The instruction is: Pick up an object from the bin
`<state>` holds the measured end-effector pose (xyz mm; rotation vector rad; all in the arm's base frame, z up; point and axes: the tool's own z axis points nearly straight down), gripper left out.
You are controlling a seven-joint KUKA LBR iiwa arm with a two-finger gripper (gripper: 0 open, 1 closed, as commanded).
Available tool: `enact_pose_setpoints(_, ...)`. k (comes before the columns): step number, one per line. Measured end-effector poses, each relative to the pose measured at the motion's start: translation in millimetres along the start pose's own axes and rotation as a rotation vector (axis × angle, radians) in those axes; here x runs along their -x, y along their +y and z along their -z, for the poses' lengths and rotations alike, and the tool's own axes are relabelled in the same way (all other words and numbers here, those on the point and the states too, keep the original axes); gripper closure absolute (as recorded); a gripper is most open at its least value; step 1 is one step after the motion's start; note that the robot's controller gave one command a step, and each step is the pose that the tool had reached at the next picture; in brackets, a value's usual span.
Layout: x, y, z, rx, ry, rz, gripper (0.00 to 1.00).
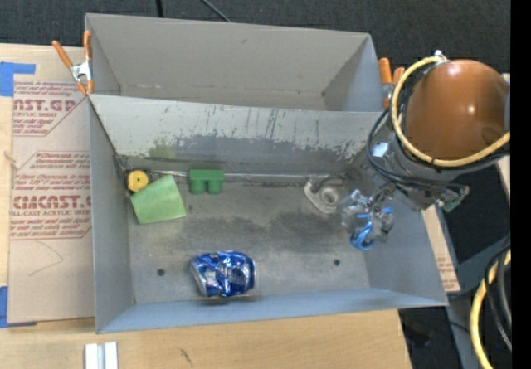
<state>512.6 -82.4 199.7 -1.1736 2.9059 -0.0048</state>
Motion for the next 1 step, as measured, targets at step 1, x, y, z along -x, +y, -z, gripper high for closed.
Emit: enact_pose_setpoints(1, -8.7, -24.6, 128.4, -0.004, -0.001, 0.041, 1.0)
